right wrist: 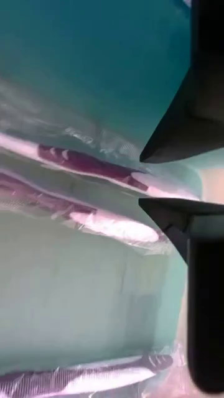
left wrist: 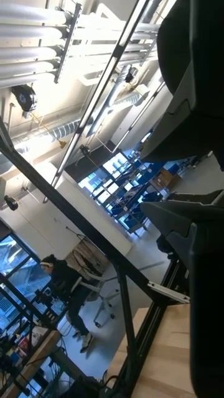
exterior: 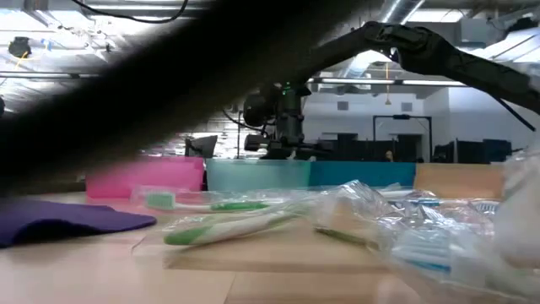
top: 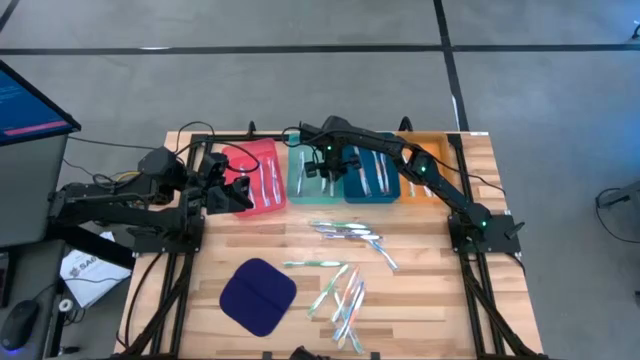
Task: Pick & Place Toothbrushes
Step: Put the purple toothbrush into the green bin
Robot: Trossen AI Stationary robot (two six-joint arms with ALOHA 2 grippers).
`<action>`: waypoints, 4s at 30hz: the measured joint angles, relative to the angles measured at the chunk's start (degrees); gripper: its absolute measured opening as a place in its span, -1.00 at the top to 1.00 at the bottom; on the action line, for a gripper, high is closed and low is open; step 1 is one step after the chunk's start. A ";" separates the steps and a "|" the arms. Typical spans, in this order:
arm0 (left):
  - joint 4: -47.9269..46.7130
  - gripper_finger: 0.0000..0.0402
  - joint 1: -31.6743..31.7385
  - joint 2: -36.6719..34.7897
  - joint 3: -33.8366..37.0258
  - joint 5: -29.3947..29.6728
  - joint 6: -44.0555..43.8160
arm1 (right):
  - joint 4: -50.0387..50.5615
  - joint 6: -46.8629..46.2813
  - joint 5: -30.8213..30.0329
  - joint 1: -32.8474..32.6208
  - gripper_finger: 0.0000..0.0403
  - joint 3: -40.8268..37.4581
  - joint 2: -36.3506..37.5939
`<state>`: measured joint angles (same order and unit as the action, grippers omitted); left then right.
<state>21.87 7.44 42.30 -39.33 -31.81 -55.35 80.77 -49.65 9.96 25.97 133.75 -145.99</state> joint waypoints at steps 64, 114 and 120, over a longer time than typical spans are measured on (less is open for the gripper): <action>-32.16 0.56 -3.85 8.37 -0.02 0.19 21.41 | -16.02 7.70 -38.50 -40.90 -0.08 0.89 35.43; 2.89 0.60 -5.09 31.06 -4.63 18.74 9.96 | -89.76 12.46 -30.75 -53.09 -0.04 -78.80 76.57; -19.19 0.66 -5.11 35.70 -20.74 19.65 25.71 | -94.44 12.72 -29.69 -51.08 0.00 -85.97 83.03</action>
<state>2.68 2.33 78.01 -60.07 -12.17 -29.64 -13.67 -36.93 -19.74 -25.11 47.79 -62.96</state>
